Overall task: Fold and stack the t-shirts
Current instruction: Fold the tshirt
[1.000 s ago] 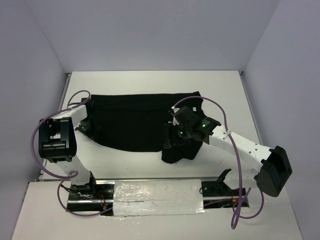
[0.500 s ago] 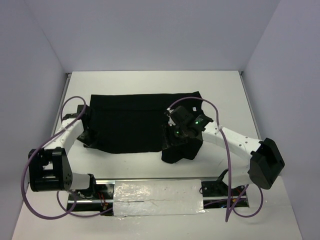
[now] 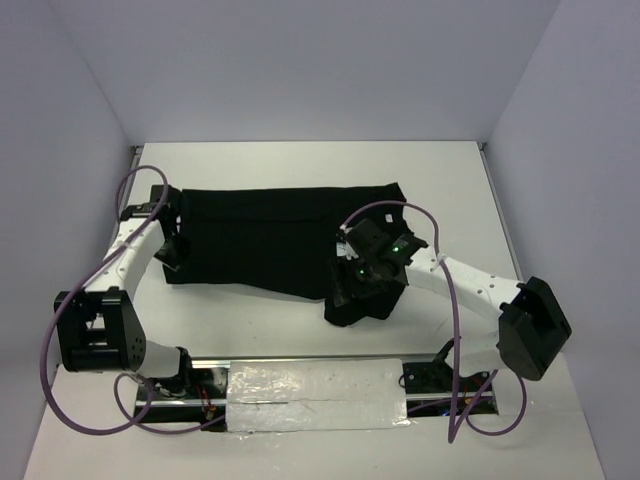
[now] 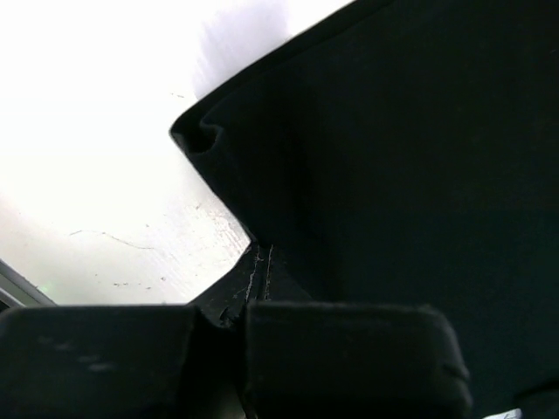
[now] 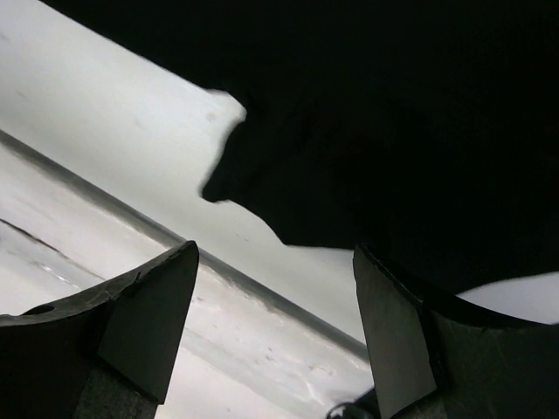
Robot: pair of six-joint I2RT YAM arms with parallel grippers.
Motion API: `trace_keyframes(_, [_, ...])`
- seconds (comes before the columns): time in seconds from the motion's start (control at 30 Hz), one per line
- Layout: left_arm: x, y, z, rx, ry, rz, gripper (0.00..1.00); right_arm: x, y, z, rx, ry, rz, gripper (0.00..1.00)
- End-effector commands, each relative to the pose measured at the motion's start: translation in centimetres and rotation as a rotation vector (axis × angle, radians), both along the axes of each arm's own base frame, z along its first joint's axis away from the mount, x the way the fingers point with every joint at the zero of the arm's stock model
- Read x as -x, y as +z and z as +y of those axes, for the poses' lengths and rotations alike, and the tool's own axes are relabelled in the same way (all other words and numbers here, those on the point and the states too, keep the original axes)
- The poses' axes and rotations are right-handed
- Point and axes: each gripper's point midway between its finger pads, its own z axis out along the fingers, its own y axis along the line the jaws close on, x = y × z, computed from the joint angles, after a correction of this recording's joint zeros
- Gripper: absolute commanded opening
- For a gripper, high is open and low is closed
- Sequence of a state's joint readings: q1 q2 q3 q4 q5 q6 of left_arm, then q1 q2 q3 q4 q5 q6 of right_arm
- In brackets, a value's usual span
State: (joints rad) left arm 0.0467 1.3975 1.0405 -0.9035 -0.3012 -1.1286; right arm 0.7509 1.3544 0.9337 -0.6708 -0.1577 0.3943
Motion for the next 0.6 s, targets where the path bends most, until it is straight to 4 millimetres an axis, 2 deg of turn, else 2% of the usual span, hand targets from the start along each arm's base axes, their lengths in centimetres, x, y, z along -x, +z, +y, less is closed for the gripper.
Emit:
trace_keyframes(0.0, [0.0,0.7,0.7,-0.045,-0.007,0.025,0.00,1.6,-1.1,-1.8,0.045,-0.017,0.026,0.79])
trace_keyframes(0.1, [-0.1,0.5,0.8,-0.052,-0.010,0.034,0.00,2.0,-2.7,-2.3,0.071,-0.027,0.043,0.79])
trace_keyframes(0.17, [-0.2,0.4,0.9,-0.055,-0.010,0.037,0.00,2.1,-4.4,-3.2,0.133,-0.086,0.075,0.77])
trace_keyframes(0.23, [-0.4,0.3,0.9,-0.050,-0.015,0.035,0.00,1.8,-5.0,-4.2,0.175,-0.198,0.069,0.76])
trace_keyframes(0.3, [-0.7,0.4,0.7,-0.041,-0.025,0.030,0.00,1.7,-5.2,-5.1,0.185,-0.293,0.058,0.77])
trace_keyframes(0.37, [-0.8,0.2,0.6,-0.034,-0.030,0.037,0.00,1.5,-4.7,-4.7,0.122,-0.321,0.033,0.78])
trace_keyframes(0.47, [-1.2,0.1,0.4,-0.026,-0.041,0.033,0.00,1.6,-4.1,-5.3,0.093,-0.368,0.020,0.78])
trace_keyframes(0.57, [-1.3,0.1,0.4,-0.030,-0.052,0.039,0.00,2.3,-5.1,-7.8,0.116,-0.469,0.064,0.78])
